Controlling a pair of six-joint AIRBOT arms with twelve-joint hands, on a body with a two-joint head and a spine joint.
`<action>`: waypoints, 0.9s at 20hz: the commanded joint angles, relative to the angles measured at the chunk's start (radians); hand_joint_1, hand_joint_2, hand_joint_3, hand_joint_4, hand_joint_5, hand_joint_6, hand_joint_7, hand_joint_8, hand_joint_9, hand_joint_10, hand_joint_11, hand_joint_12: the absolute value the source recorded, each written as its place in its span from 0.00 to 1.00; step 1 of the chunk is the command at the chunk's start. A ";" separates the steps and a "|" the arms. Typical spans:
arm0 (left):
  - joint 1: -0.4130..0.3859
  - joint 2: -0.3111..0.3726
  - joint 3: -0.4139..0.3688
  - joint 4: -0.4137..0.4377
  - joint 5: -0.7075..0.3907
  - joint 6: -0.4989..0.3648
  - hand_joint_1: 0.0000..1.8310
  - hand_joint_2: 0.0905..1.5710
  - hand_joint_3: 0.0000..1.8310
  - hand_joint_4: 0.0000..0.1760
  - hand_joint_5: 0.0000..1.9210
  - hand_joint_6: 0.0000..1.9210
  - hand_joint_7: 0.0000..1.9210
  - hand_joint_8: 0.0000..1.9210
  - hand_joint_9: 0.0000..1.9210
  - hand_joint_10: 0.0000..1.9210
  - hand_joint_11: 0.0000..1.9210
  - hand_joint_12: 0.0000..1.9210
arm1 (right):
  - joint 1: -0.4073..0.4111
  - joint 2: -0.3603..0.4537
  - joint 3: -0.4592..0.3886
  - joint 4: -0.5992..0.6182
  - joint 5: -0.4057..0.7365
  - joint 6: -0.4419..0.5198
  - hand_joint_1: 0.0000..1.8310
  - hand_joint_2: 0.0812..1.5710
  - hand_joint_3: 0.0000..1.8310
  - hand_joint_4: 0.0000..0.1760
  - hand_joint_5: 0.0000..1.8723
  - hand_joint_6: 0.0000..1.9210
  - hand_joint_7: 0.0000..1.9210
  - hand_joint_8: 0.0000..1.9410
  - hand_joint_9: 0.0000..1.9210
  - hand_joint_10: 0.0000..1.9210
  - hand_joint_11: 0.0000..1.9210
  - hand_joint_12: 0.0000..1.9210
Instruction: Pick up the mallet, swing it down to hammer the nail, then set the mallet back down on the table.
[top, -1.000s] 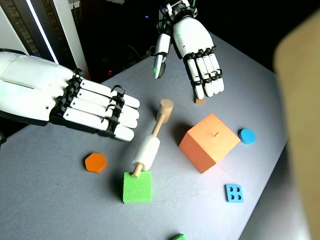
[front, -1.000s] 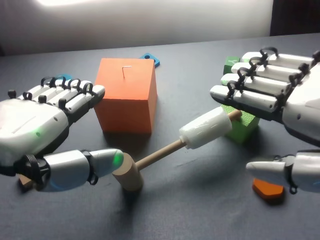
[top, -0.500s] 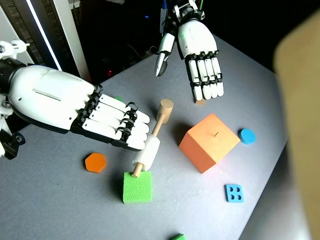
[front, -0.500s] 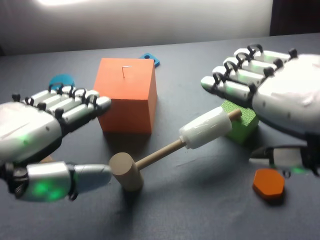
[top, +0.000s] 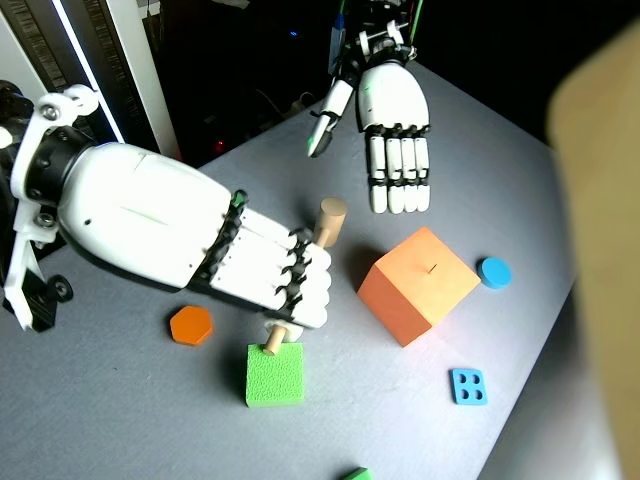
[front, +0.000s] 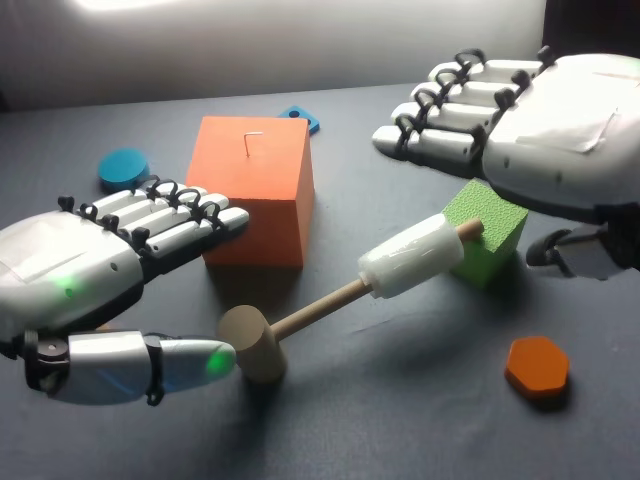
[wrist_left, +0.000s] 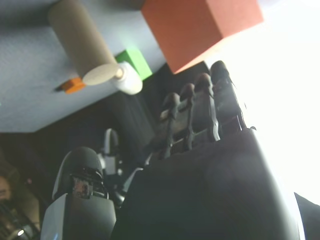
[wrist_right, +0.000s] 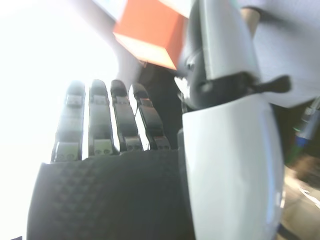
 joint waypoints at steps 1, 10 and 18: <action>-0.007 -0.004 0.009 -0.006 -0.121 -0.010 0.00 0.74 0.00 0.00 0.02 0.00 0.01 0.00 0.01 0.00 0.01 0.06 | 0.001 0.001 0.007 -0.009 -0.115 0.006 0.70 0.57 0.00 0.00 0.00 0.00 0.00 0.00 0.00 0.00 0.00 0.00; 0.005 -0.032 0.089 0.063 -0.137 -0.002 0.00 0.74 0.00 0.00 0.03 0.00 0.01 0.00 0.01 0.00 0.01 0.06 | 0.000 -0.023 0.158 -0.257 -0.407 0.383 0.65 0.59 0.00 0.00 0.00 0.00 0.00 0.00 0.00 0.00 0.00 0.00; 0.001 -0.055 0.125 0.056 -0.156 0.024 0.00 0.74 0.00 0.00 0.02 0.00 0.00 0.00 0.00 0.00 0.01 0.05 | -0.028 -0.055 0.094 -0.697 -0.049 0.757 0.63 0.61 0.00 0.00 0.00 0.00 0.00 0.00 0.00 0.00 0.00 0.00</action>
